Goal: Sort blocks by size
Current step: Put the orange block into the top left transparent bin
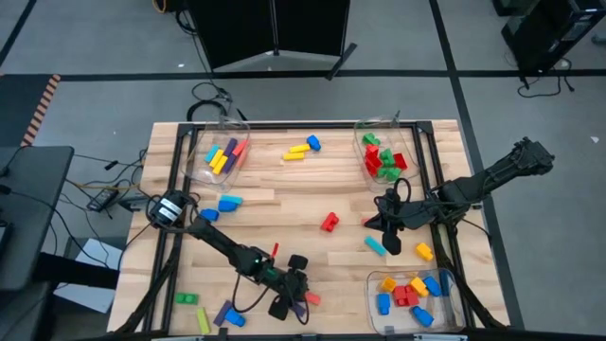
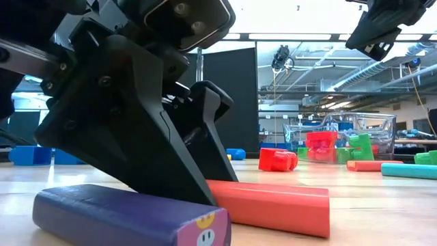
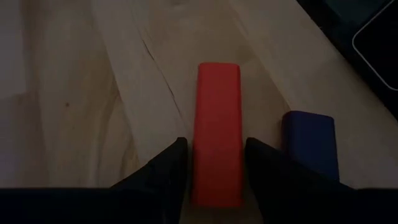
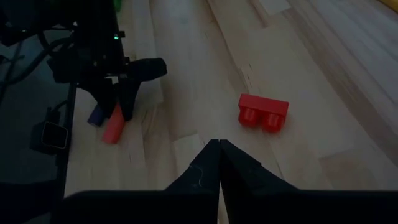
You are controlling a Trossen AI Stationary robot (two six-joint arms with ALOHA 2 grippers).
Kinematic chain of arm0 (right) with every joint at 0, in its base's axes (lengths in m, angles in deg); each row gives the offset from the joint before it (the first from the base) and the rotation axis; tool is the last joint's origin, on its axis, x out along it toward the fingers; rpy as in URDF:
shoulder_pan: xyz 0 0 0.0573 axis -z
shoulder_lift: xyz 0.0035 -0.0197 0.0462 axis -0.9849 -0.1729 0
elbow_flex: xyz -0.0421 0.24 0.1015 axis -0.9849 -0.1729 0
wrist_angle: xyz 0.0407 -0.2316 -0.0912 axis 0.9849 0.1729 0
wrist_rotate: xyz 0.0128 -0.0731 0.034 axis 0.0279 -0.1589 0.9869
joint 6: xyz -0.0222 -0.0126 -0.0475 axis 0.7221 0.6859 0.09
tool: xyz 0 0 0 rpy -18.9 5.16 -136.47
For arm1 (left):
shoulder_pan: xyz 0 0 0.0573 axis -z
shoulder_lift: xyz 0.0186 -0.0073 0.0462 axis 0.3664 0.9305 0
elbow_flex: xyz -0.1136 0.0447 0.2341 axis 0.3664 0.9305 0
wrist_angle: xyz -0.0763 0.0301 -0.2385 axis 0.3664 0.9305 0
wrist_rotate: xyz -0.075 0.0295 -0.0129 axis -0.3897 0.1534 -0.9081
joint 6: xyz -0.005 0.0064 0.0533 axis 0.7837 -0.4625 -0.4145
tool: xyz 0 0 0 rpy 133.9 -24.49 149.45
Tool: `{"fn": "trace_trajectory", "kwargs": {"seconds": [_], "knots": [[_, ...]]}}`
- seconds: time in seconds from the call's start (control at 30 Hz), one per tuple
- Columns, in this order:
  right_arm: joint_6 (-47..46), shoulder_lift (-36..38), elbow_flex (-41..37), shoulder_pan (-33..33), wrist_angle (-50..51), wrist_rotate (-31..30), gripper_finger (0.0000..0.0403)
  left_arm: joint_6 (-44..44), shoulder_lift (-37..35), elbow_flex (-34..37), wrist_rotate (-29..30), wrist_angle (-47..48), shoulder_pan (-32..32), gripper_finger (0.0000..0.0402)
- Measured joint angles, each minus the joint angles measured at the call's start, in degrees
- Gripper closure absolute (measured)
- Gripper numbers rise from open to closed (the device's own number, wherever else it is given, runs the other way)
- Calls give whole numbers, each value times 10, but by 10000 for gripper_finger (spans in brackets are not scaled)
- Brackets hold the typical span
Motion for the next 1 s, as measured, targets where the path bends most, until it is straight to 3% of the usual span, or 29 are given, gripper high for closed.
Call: {"fn": "trace_trajectory", "kwargs": {"seconds": [0.3,0.5,1.0], "knots": [[0,0,0,0,0,4,383,-8,1,1,5,-10,0,237],[0,0,0,0,0,4,384,5,2,1,1,-12,-1,290],[0,0,0,-7,0,5,384,66,4,2,3,-73,-9,292]]}}
